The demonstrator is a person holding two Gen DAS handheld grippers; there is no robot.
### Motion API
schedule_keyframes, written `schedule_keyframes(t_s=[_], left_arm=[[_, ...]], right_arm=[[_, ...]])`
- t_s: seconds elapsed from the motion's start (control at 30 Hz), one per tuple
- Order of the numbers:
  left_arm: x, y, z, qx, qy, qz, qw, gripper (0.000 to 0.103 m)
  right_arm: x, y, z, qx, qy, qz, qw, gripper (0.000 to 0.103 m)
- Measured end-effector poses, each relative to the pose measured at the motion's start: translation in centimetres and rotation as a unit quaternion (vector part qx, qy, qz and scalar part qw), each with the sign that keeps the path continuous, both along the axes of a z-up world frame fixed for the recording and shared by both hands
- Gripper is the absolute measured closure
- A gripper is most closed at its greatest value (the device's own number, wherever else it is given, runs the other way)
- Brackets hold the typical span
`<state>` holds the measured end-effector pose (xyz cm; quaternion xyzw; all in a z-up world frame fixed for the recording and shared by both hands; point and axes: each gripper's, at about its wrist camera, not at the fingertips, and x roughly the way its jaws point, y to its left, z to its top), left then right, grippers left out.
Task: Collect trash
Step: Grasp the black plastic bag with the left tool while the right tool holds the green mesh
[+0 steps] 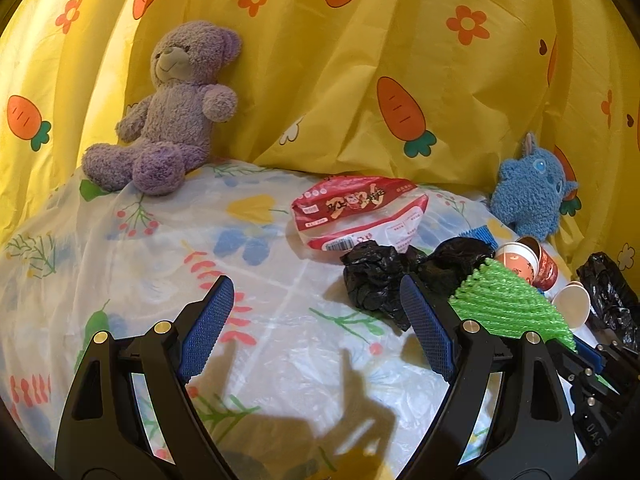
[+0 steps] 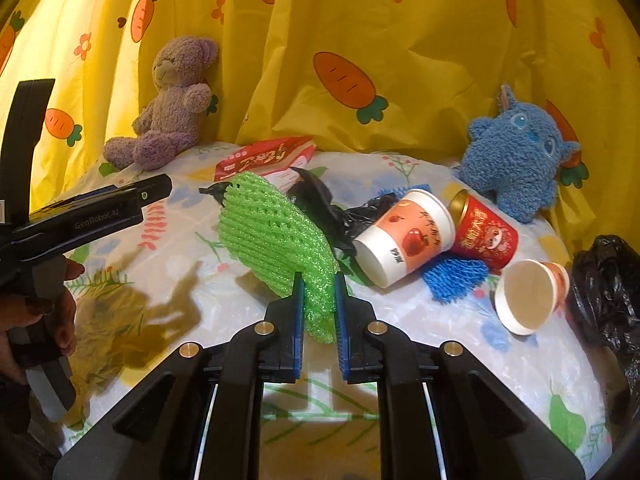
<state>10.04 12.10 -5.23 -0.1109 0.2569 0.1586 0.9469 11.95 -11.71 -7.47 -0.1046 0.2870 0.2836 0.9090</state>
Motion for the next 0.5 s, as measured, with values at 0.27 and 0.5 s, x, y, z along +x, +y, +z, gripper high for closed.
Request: schedule_keyframes(t_s=[0.27, 0.5], left_arm=[[5.4, -1.3, -1.0, 0.002, 0.013, -0.047, 0.9988, 0.024], [9.4, -0.8, -2.9, -0.026, 0.052, -0.079, 0.9952, 0.057]], right_arm=[[0.3, -3.4, 0.8, 0.017, -0.008, -0.058, 0.998, 0.089], [0.3, -5.2, 0.6, 0.013, -0.006, -0.084, 0.996, 0.089]])
